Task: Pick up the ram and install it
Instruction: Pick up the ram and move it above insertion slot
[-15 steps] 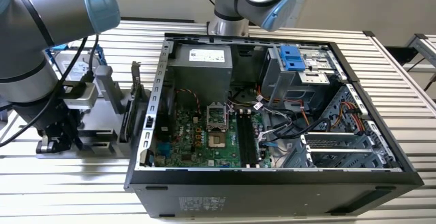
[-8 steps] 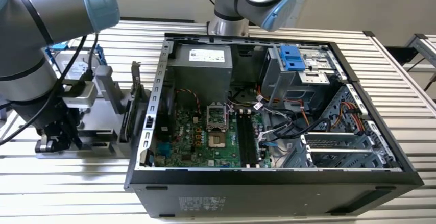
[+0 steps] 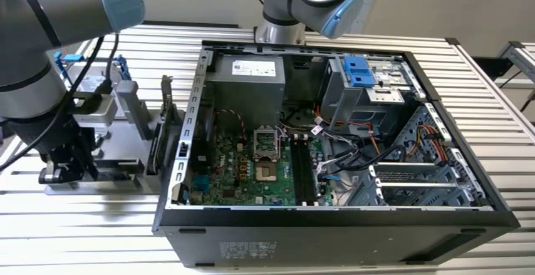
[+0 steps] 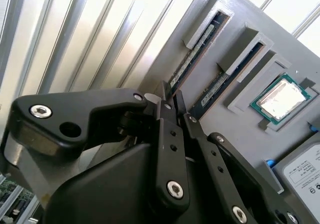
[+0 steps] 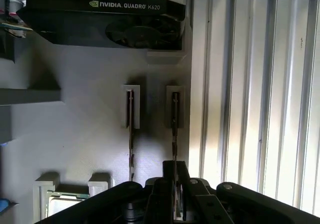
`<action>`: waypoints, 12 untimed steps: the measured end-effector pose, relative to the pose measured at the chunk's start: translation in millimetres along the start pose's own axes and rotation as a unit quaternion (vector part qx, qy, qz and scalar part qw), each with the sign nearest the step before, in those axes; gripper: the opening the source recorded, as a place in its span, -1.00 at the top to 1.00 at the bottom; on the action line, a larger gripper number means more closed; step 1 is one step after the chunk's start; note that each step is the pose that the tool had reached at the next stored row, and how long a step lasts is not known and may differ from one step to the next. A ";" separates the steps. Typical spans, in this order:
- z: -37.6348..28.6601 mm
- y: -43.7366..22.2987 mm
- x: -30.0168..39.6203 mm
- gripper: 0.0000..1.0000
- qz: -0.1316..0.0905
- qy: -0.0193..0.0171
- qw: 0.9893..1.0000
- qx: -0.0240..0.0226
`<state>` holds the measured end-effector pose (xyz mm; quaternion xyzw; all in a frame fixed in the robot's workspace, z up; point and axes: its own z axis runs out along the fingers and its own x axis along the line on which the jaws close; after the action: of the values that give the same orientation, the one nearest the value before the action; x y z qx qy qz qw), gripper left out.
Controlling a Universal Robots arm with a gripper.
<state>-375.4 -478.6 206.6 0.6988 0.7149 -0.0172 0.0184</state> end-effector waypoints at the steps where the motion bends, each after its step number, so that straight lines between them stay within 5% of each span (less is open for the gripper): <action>1: -1.3 0.0 -0.1 1.00 0.000 0.000 1.000 0.000; 12: -16.0 0.0 -0.8 1.00 0.000 0.000 1.000 0.000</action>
<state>-375.4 -478.6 222.6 0.6988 0.7149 -0.0172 0.0185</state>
